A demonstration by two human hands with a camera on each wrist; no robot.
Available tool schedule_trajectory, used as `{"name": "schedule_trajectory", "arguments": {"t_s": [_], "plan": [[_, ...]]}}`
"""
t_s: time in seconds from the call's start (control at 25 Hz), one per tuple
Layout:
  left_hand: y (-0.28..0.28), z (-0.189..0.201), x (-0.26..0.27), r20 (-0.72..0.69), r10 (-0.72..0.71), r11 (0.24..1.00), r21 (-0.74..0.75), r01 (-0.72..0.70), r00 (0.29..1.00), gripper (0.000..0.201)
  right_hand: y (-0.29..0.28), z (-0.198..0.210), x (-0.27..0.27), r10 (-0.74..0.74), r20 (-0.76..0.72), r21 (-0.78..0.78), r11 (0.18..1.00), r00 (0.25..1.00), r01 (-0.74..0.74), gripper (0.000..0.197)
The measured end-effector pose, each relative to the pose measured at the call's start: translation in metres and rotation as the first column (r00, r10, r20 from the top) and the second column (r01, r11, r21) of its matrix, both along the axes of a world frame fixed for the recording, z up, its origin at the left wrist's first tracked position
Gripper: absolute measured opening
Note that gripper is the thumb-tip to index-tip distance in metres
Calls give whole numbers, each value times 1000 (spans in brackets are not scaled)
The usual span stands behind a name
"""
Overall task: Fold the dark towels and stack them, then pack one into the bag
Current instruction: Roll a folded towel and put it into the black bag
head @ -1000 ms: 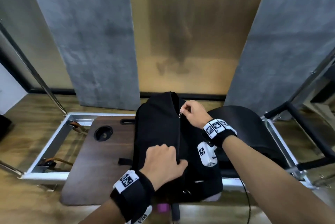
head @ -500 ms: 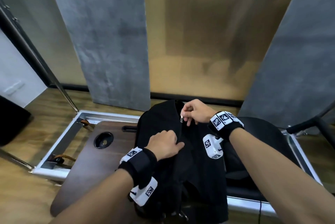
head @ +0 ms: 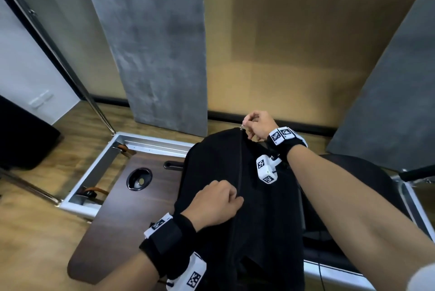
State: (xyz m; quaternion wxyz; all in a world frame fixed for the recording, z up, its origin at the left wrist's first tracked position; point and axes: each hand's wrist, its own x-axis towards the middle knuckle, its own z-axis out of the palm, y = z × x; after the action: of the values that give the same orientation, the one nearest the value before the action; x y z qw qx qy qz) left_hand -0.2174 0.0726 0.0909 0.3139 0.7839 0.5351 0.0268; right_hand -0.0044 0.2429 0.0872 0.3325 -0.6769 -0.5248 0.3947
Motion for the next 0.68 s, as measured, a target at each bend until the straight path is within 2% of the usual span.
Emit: {"name": "schedule_trajectory", "arguments": {"t_s": [0.12, 0.2, 0.32, 0.48, 0.56, 0.68], "plan": [[-4, -7, -4, 135, 25, 998, -58, -18, 991, 56, -22, -14, 12, -138, -80, 15, 990, 987, 139, 6], [-7, -13, -9, 203, 40, 996, -83, -23, 978, 57, -53, -28, 26, -218, -32, 30, 975, 975, 219, 18], [-9, -24, -15, 282, 96, 994, -77, -77, 955, 58, -131, -58, 41, -329, 95, 11, 944, 940, 329, 33], [-7, -39, -18, 324, 142, 990, -19, -143, 935, 55, -244, -110, 38, -408, 259, -205, 862, 875, 463, 48], [-9, -43, -17, 333, 130, 991, -20, -131, 934, 56, -284, -131, 31, -421, 275, -331, 803, 864, 496, 49], [-15, -45, -16, 346, 139, 989, -6, -146, 928, 59, -321, -148, 20, -490, 242, -462, 700, 837, 544, 63]]}}
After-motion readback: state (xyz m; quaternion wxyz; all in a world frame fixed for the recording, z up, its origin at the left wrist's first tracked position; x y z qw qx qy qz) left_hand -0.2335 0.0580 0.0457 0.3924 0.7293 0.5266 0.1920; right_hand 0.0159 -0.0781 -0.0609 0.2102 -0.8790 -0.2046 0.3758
